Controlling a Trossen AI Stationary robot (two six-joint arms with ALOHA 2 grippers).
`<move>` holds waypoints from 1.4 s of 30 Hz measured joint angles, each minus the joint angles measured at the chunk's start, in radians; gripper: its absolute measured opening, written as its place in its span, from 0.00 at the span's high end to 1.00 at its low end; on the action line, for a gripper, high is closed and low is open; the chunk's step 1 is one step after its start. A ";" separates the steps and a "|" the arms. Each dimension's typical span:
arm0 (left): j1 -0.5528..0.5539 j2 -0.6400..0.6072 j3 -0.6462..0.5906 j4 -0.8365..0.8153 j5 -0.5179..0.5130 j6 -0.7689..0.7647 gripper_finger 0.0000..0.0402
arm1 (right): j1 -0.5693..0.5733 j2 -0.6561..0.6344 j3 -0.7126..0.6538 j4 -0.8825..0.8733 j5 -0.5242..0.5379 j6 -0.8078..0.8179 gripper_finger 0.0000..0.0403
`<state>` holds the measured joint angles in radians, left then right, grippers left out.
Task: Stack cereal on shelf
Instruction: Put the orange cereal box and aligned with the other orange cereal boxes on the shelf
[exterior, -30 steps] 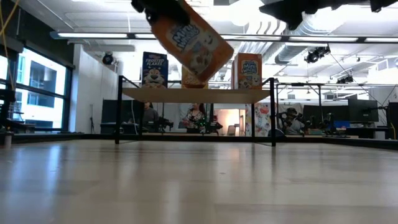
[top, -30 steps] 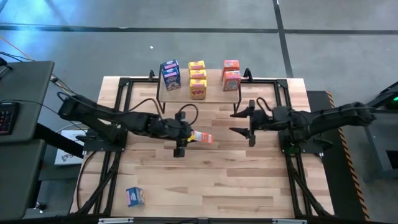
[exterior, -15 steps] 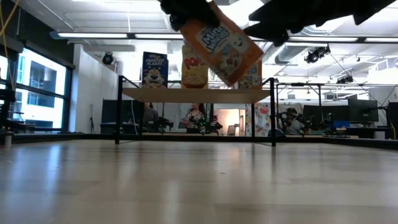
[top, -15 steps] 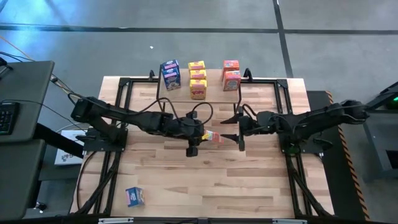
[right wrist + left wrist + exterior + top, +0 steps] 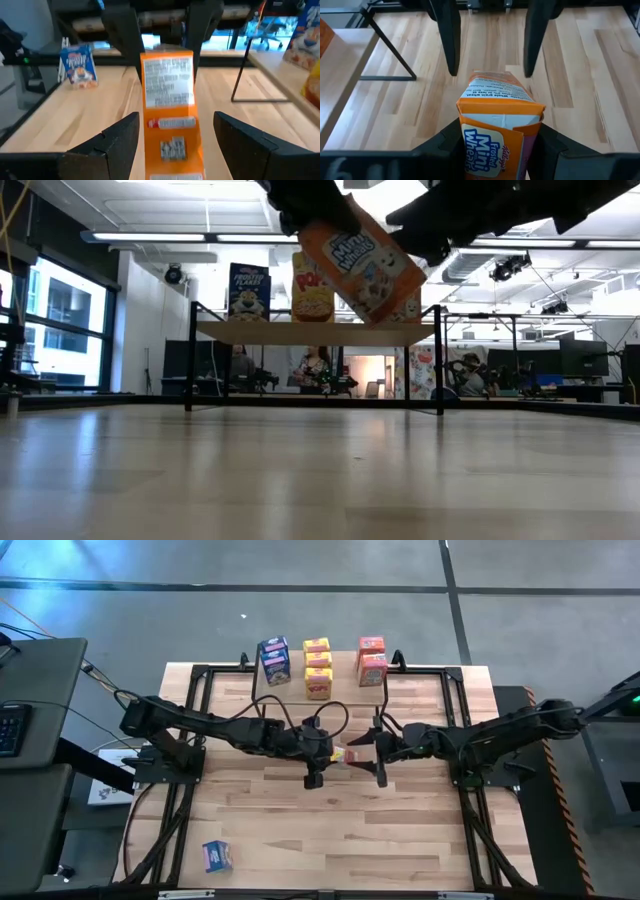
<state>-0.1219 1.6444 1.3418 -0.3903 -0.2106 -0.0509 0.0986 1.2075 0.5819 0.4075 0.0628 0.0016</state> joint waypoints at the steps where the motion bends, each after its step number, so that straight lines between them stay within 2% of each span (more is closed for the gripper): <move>1: 0.000 0.000 0.000 0.000 -0.001 0.000 0.65 | 0.000 0.006 0.000 0.021 0.000 -0.001 0.38; 18: 0.000 0.000 0.000 0.060 -0.001 -0.052 0.65 | 0.000 0.025 0.000 0.020 -0.010 0.001 0.39; 22: 0.000 0.000 0.000 0.060 -0.001 -0.052 0.65 | 0.000 0.025 0.000 0.006 -0.010 0.002 0.44; 31: 0.000 0.000 0.000 0.061 0.001 -0.052 0.65 | 0.000 0.025 0.000 0.000 -0.015 0.036 0.62; 42: -0.003 0.000 0.000 0.061 0.000 -0.051 0.65 | 0.000 0.025 0.000 0.000 -0.013 0.045 0.63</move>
<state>-0.1249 1.6444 1.3418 -0.3294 -0.2101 -0.1020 0.0990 1.2320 0.5823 0.4076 0.0498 0.0464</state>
